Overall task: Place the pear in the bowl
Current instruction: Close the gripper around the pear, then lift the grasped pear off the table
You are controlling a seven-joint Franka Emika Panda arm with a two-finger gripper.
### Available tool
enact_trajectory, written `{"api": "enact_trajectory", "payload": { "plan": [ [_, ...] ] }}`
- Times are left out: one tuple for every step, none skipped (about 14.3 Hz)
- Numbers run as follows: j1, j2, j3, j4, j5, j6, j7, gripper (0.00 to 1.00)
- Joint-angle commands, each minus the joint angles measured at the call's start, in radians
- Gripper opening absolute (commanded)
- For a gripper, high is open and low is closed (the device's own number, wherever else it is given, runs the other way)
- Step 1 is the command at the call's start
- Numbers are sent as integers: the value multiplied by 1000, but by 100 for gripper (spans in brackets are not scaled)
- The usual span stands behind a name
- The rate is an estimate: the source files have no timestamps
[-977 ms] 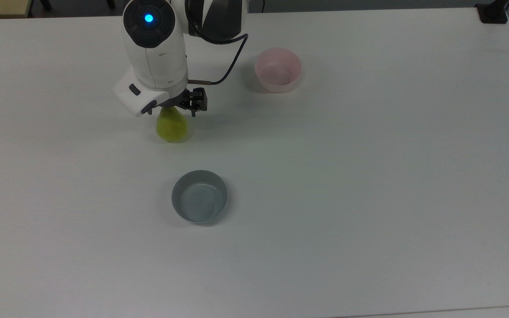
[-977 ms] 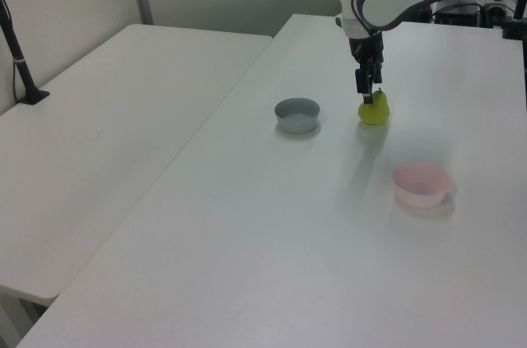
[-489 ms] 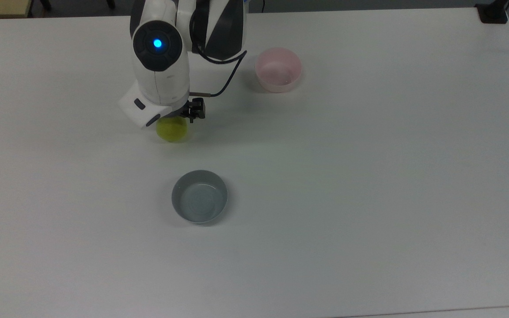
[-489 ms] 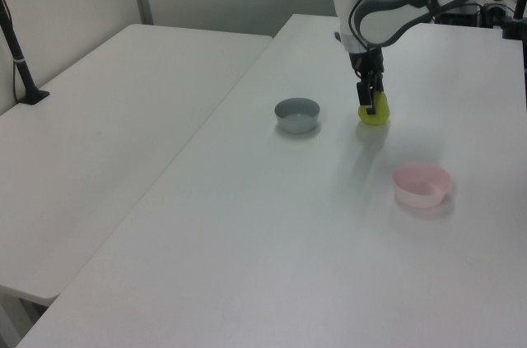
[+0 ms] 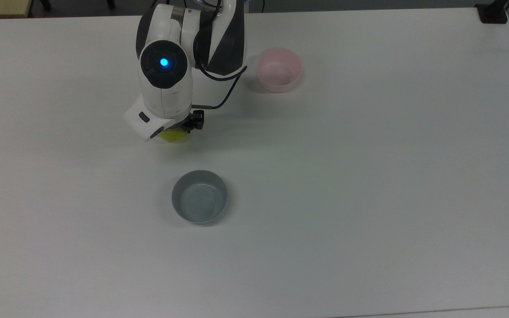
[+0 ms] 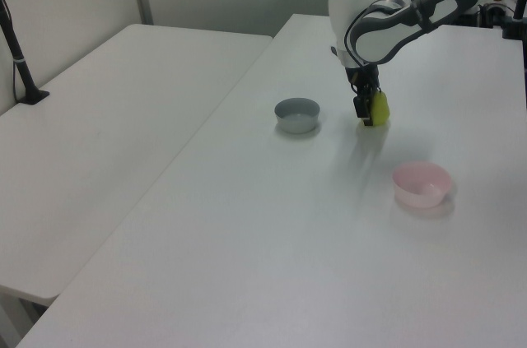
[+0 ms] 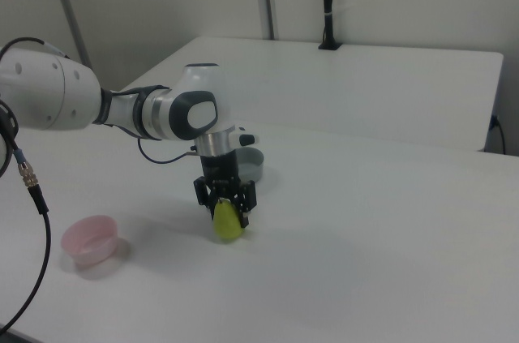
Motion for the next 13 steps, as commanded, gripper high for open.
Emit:
{"api": "enact_trajectory", "payload": {
  "plan": [
    [-1,-32,-6,-9,-9,7,-20,22],
    [-2,-44,-6,-9,-9,-6,-22,21],
    [-2,-59,-6,-7,-9,-31,-22,20],
    [-4,-87,-8,-6,-9,-54,-23,20],
    [-4,-117,-8,-4,-9,-74,-23,20],
    [-4,-153,-8,0,-8,-101,-23,20],
    [-2,-183,-9,7,-6,-132,-23,20],
    [-1,-212,-9,22,-6,-166,-22,20],
    [-1,-236,-15,39,-8,-202,-23,20],
    [-2,-254,-18,51,-8,-227,-23,20],
    [-4,-281,-20,56,-11,-236,-28,21],
    [-4,-308,-22,56,-12,-238,-38,21],
    [5,-315,-22,56,-12,-240,-38,25]
  ]
}}
